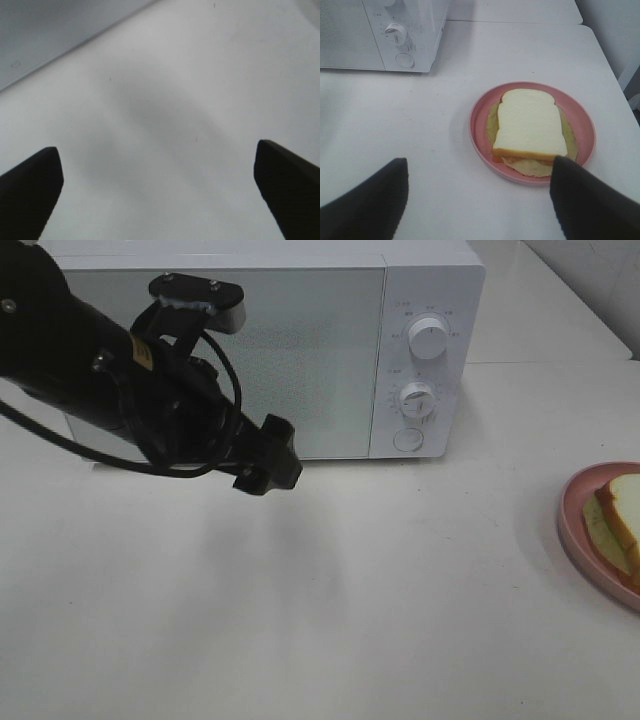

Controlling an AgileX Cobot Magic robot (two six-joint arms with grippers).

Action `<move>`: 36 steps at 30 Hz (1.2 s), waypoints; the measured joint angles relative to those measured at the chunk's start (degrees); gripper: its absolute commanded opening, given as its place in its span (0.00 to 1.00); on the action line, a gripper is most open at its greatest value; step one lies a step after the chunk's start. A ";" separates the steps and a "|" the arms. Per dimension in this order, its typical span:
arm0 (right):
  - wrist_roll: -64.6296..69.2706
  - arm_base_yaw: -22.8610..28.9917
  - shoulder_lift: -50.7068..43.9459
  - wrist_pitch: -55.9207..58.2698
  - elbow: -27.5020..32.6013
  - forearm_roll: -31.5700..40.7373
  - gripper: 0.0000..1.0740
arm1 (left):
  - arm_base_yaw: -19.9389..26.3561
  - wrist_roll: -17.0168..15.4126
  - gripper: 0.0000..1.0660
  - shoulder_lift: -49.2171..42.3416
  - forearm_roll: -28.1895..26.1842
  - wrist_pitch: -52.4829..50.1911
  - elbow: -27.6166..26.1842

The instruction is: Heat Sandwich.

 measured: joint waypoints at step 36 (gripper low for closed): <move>0.00 0.00 0.00 0.00 0.00 0.00 0.70 | 33.35 -2.98 0.94 -27.62 2.52 45.78 0.11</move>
